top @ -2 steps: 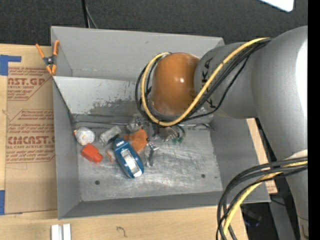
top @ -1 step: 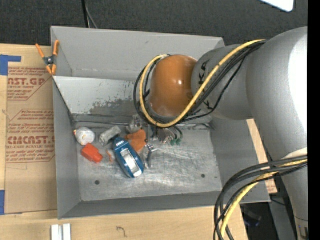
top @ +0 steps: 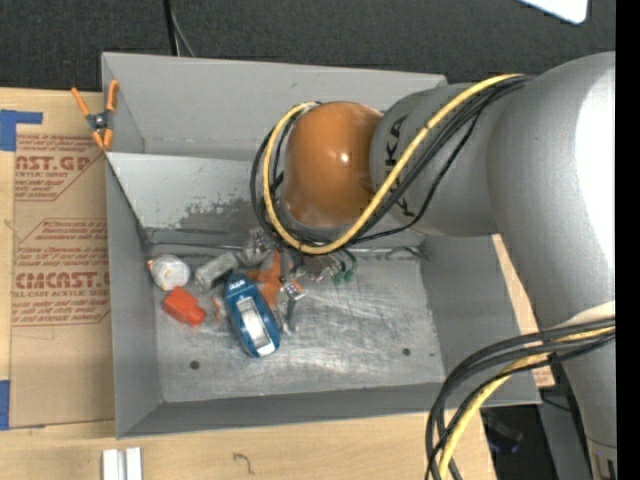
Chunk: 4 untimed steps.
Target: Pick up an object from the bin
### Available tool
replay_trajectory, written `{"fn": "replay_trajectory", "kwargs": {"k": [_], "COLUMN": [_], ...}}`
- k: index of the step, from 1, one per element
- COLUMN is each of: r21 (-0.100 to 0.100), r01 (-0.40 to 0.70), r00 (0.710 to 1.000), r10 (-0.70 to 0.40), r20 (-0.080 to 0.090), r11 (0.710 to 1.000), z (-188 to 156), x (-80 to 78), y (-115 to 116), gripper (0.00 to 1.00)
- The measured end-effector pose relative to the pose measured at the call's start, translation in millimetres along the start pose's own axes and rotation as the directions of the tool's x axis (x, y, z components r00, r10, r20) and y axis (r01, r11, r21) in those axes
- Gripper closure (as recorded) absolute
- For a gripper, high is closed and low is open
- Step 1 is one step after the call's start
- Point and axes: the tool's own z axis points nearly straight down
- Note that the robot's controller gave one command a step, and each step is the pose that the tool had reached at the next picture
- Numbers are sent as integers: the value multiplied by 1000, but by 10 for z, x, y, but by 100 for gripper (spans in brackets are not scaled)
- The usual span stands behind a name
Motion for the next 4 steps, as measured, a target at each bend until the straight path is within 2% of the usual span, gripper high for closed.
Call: {"fn": "replay_trajectory", "kwargs": {"k": [1,2,3,4], "r21": [-2,-1,-2,1], "r01": [215,16,-162,-89], "r00": [977,1000,987,996], "r10": [-215,-16,162,89], "r20": [4,2,6,4], "r11": [977,1000,987,996], "z": [-146,-385,-328,-233], "x": [85,71,141,164], "y": [-161,-230,-328,-359], "gripper": [0,0,0,0]}}
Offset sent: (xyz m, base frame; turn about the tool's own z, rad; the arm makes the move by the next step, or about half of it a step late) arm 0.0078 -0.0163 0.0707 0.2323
